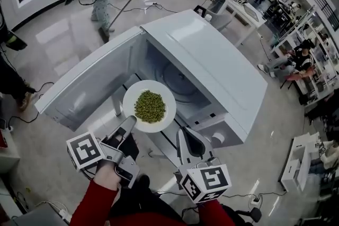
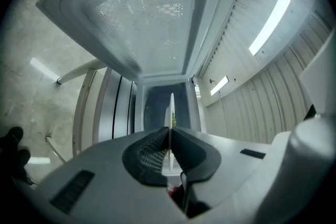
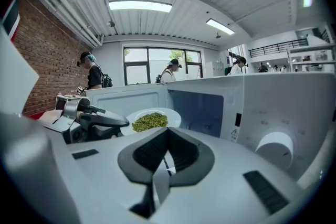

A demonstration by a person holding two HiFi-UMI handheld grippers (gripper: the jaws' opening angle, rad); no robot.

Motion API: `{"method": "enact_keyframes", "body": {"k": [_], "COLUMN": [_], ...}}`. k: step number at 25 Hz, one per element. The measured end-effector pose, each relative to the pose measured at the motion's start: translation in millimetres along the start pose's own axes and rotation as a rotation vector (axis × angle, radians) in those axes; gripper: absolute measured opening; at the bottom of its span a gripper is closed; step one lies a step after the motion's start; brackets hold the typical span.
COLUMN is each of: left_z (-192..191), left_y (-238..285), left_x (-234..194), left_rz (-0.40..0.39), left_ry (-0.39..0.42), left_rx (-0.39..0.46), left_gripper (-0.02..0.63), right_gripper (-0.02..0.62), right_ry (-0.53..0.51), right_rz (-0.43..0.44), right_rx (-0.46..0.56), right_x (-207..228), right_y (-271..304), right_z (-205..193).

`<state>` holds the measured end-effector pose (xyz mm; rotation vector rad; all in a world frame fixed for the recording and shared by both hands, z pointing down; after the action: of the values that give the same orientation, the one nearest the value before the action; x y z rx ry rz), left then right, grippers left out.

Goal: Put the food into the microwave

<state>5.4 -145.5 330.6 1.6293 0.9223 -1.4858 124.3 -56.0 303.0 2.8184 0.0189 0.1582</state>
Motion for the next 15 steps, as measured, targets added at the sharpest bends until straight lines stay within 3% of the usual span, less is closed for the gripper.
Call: {"method": "enact_keyframes", "body": {"k": [15], "left_z": [-10.7], "left_y": [40.7], "left_x": [-34.3], "left_rz": [-0.017], "left_ry": [-0.012], "left_rx": [0.040], "left_gripper": [0.024], "right_gripper": [0.014], "right_ry": [-0.010], "right_rz": [0.034], "right_rx": [-0.065], "right_x": [11.9], "right_y": [22.5], "right_z": [-31.4]}}
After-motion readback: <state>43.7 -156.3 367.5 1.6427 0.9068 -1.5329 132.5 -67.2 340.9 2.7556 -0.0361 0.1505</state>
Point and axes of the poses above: the fingertips, and each gripper's own axes: y forward along the fingers, x to its right, z out of its top, the point moved 2 cm from there along -y, backward along the fingers
